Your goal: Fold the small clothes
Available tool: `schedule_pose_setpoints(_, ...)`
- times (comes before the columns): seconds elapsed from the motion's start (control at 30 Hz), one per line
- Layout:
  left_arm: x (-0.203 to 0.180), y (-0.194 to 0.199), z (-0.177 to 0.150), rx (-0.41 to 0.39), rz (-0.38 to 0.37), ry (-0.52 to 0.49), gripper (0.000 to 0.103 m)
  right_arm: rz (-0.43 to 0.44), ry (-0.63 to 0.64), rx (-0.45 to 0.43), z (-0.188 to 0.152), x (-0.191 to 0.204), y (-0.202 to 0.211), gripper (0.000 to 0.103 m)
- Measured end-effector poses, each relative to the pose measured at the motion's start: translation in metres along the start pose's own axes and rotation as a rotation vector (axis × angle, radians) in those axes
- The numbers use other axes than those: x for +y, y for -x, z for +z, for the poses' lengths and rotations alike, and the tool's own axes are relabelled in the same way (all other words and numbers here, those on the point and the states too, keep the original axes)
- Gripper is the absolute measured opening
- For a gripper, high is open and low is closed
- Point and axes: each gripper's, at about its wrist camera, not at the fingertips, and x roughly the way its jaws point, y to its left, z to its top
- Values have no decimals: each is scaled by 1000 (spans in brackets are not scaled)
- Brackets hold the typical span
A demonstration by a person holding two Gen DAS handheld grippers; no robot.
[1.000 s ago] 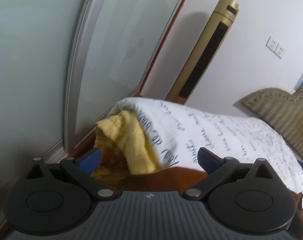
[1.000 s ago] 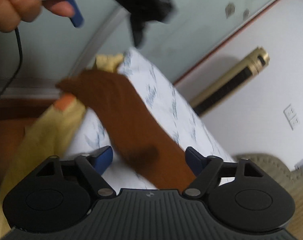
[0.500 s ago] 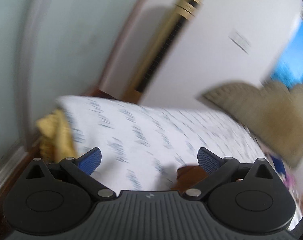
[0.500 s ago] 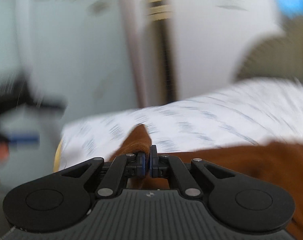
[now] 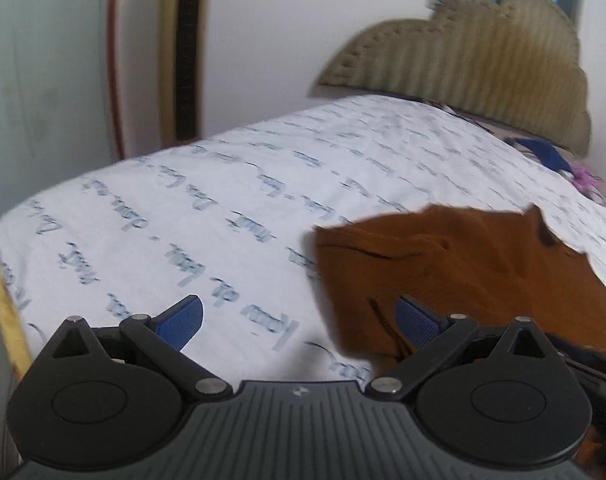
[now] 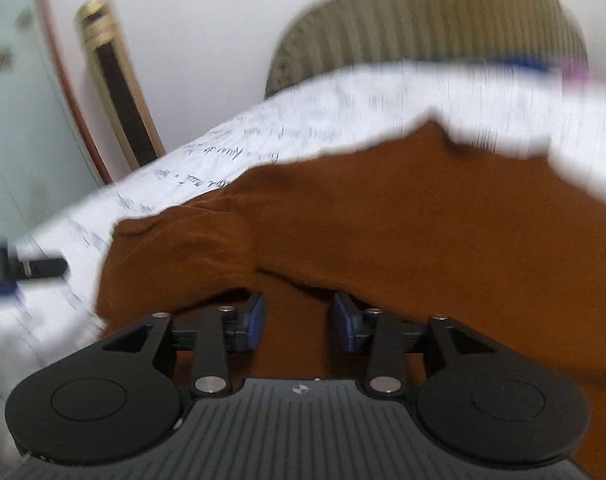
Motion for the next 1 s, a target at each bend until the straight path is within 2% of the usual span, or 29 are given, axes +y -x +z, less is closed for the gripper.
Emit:
schedule_pose_setpoints(0.07,15,-1,6,-19,38,52,103,-64,195,-65,0,18,6,43)
schedule_pose_setpoints(0.2,32,-3,11,0,47,130,103,-49,569,-171,-9,61,9,44)
schedule_pose_setpoints(0.27,34,-3,11,7,37,134,103,-94,759,-177,-23,81,5,49)
schedule_pose_setpoints(0.33,30,-2,10,-2,37,109,103,-116,865,-163,-33,91,-3,49)
schedule_pose_setpoints(0.4,25,-1,9,-9,34,83,103,-139,900,-152,-39,92,-7,49)
schedule_pose_setpoints(0.53,19,-6,7,15,15,74,103,-206,883,-147,-33,86,-15,50)
schedule_pose_setpoints(0.67,17,-7,4,20,13,70,103,-228,887,-111,-32,80,-30,52)
schedule_pose_setpoints(0.8,21,-6,5,16,30,83,103,-221,914,-164,-31,88,-35,54)
schedule_pose_setpoints(1.0,27,-7,7,19,45,107,103,-176,1073,-256,-43,119,-42,55)
